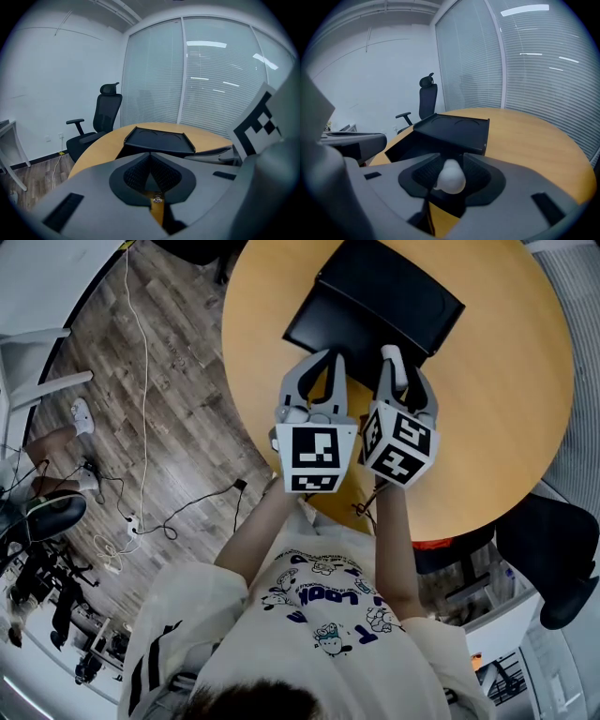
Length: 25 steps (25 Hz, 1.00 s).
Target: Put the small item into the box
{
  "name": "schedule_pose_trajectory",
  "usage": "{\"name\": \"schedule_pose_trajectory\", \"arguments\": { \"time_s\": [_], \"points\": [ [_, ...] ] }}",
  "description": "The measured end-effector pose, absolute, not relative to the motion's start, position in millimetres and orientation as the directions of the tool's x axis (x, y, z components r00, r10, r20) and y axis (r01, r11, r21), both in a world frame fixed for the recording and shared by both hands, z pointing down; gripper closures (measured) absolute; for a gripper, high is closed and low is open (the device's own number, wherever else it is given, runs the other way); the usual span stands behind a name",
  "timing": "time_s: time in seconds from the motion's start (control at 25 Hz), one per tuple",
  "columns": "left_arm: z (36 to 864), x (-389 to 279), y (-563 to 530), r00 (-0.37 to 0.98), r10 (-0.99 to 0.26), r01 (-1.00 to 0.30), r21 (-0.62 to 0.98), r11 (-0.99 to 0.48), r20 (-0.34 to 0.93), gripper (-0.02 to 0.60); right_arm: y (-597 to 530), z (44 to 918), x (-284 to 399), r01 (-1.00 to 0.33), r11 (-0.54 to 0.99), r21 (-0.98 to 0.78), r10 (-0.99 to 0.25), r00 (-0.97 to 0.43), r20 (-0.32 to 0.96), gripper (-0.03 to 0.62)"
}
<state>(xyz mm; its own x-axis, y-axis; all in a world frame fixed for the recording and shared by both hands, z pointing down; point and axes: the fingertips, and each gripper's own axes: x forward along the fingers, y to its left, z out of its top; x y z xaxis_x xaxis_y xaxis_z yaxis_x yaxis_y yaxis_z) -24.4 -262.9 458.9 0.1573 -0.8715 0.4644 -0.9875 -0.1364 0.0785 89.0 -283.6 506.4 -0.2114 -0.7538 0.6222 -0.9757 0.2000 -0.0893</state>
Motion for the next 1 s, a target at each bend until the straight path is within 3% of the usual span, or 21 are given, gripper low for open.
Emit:
{"name": "schedule_pose_trajectory", "arguments": {
  "time_s": [0.72, 1.0],
  "points": [
    [445.0, -26.4, -257.0, 0.154, -0.888, -0.988, 0.068, -0.138, 0.433, 0.566, -272.6, 487.6, 94.6, -0.978, 0.189, -0.088, -0.783, -0.204, 0.588, 0.413],
    [422.2, -26.9, -246.1, 0.162, -0.903, -0.987, 0.064, -0.149, 0.398, 0.566, -255.7, 462.3, 94.6, -0.980, 0.179, -0.090, -0.813, -0.199, 0.548, 0.438]
  ]
}}
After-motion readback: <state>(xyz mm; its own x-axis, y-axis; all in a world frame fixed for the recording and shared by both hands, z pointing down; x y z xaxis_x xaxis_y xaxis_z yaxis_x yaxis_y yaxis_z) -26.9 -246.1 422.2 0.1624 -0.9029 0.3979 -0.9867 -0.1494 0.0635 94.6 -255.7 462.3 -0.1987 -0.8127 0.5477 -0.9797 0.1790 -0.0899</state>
